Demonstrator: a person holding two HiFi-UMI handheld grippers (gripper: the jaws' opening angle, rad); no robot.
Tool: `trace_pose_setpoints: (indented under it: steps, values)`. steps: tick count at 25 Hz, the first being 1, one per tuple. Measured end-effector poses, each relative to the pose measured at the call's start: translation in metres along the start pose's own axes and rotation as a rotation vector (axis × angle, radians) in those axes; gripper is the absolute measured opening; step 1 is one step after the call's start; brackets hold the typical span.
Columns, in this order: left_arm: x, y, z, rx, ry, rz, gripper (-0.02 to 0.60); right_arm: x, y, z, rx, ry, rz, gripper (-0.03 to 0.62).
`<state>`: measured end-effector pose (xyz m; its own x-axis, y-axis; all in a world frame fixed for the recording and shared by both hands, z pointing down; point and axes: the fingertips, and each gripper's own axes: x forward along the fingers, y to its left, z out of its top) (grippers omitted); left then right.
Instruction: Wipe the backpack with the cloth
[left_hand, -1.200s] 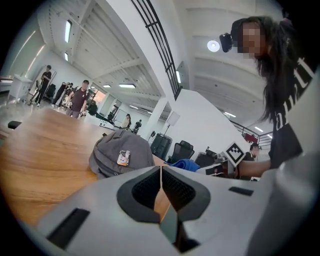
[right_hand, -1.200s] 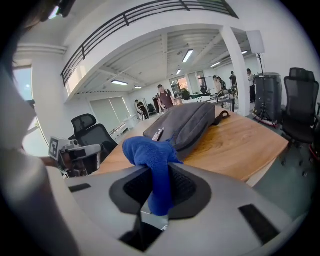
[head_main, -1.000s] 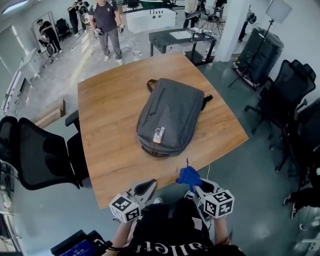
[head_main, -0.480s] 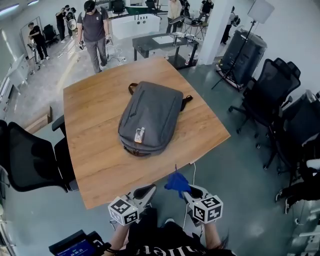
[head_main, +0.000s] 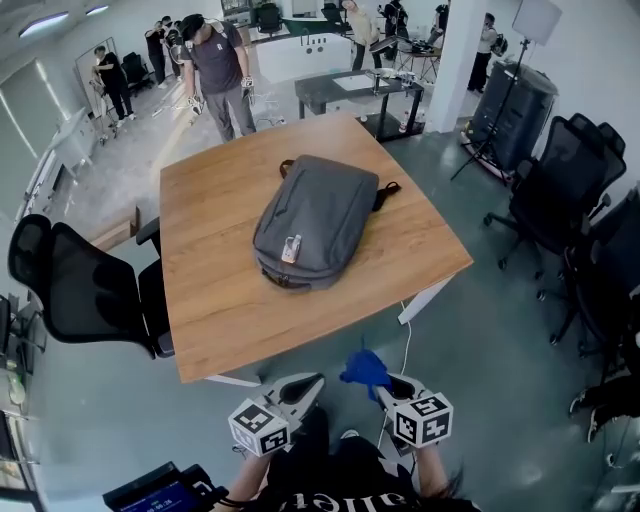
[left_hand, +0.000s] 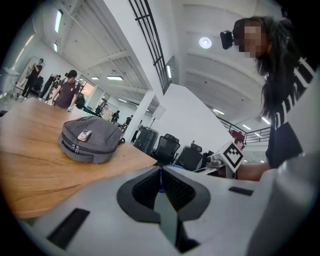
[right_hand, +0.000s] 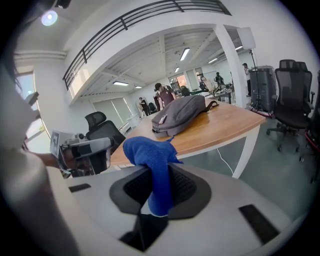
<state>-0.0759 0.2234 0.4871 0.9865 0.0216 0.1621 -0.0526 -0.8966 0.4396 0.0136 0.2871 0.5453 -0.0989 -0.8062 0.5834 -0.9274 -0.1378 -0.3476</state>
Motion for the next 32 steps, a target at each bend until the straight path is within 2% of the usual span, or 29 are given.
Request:
trace_pose_setpoints:
  steps: [7, 12, 19, 32]
  values:
    - [-0.013, -0.051, -0.03, 0.009, -0.003, 0.036, -0.002, -0.035, 0.006, -0.035, -0.03, 0.005, 0.032, 0.078]
    - [-0.018, -0.076, -0.044, -0.033, -0.052, 0.042, -0.002, -0.059, 0.007, -0.058, -0.044, 0.007, 0.036, 0.078]
    - [-0.026, -0.106, -0.049, -0.003, -0.058, 0.036, -0.002, -0.089, 0.009, -0.076, -0.027, -0.005, 0.027, 0.078]
    - [-0.046, -0.104, -0.055, 0.028, -0.048, 0.079, -0.003, -0.078, 0.03, -0.087, -0.062, 0.001, 0.087, 0.078]
